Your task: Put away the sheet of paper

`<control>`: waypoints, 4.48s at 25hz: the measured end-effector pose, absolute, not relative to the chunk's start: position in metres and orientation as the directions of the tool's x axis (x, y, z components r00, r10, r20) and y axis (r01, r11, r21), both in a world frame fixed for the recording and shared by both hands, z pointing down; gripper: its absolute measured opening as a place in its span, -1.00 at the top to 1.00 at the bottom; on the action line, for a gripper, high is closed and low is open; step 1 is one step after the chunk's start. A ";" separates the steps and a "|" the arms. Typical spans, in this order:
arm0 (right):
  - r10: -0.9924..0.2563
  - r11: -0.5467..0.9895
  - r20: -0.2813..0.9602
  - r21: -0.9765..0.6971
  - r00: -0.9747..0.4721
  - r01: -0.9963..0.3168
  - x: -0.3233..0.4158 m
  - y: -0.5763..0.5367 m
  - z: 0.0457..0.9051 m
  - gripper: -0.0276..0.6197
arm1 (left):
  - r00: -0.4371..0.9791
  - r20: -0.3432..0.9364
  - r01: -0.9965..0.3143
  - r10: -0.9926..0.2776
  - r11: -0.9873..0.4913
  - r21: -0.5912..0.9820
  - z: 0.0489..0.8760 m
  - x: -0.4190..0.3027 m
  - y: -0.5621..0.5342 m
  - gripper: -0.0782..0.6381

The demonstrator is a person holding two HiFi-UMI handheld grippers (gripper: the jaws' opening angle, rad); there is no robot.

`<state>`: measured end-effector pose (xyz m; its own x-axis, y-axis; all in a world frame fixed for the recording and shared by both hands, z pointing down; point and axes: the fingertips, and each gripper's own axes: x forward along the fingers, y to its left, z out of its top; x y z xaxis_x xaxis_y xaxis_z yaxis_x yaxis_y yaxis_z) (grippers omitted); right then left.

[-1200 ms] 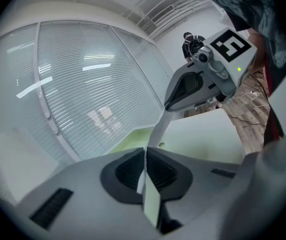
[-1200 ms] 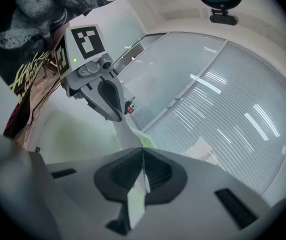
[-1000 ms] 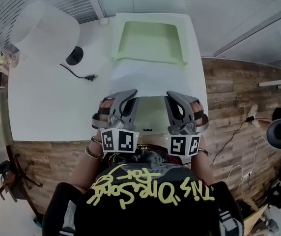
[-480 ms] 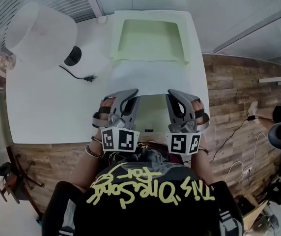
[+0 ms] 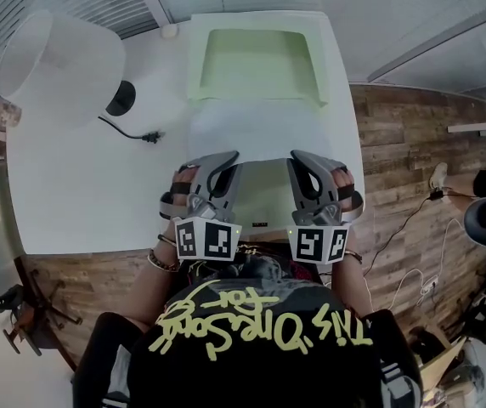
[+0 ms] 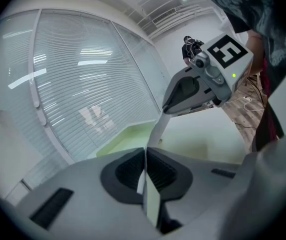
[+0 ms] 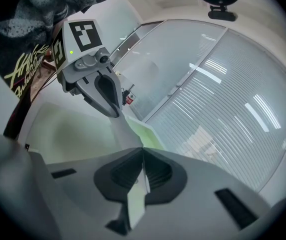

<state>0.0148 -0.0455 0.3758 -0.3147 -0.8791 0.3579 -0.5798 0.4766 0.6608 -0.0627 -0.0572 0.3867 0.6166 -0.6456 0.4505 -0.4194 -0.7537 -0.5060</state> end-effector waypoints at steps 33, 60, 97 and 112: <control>-0.801 0.599 0.456 0.616 -0.389 -0.511 0.028 -0.048 0.406 0.89 | 0.571 0.526 -0.447 -0.630 -0.776 -0.445 0.407 -0.054 -0.068 0.75; -0.768 0.639 0.471 0.604 -0.433 -0.477 0.035 -0.075 0.414 0.89 | 0.515 0.557 -0.440 -0.652 -0.758 -0.481 0.416 -0.050 -0.096 0.75; -0.761 0.646 0.473 0.613 -0.444 -0.455 0.036 -0.105 0.419 0.89 | 0.474 0.610 -0.426 -0.635 -0.771 -0.473 0.431 -0.049 -0.127 0.75; -0.758 0.650 0.476 0.616 -0.446 -0.446 0.037 -0.116 0.421 0.89 | 0.455 0.610 -0.428 -0.649 -0.760 -0.489 0.432 -0.048 -0.139 0.75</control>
